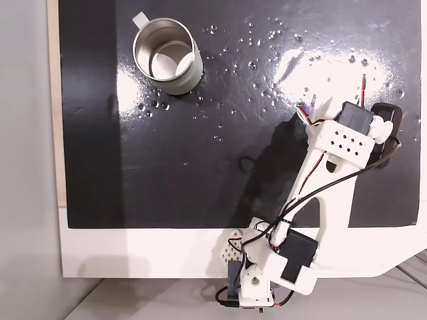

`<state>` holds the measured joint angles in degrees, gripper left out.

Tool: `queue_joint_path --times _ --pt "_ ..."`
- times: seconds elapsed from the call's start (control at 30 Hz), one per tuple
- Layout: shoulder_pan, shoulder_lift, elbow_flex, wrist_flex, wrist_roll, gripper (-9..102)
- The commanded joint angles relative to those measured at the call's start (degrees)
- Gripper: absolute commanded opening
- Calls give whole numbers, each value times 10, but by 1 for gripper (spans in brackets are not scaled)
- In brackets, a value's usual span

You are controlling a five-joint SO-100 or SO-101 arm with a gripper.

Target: Grasp a pengrip and put it in the cup.

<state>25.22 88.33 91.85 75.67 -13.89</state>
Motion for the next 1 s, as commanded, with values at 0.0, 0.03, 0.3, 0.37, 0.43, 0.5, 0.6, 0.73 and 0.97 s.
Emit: queue_joint_path --times 0.0,0.03,0.3,0.37,0.43,0.5,0.6,0.73,0.97 --pt "11 -20 -47 -7 -12 23" --pt "13 -33 -54 -7 -14 23" --pt "12 -103 -110 -9 -28 23" --pt "12 -120 -119 -9 -28 23" --pt "12 -137 -125 -9 -28 22" --pt "12 -150 -127 -10 -28 22" --pt "10 -166 -127 -15 -28 22" --pt "4 -174 -120 -25 -28 21" --pt "-1 -177 -116 -26 -26 1"
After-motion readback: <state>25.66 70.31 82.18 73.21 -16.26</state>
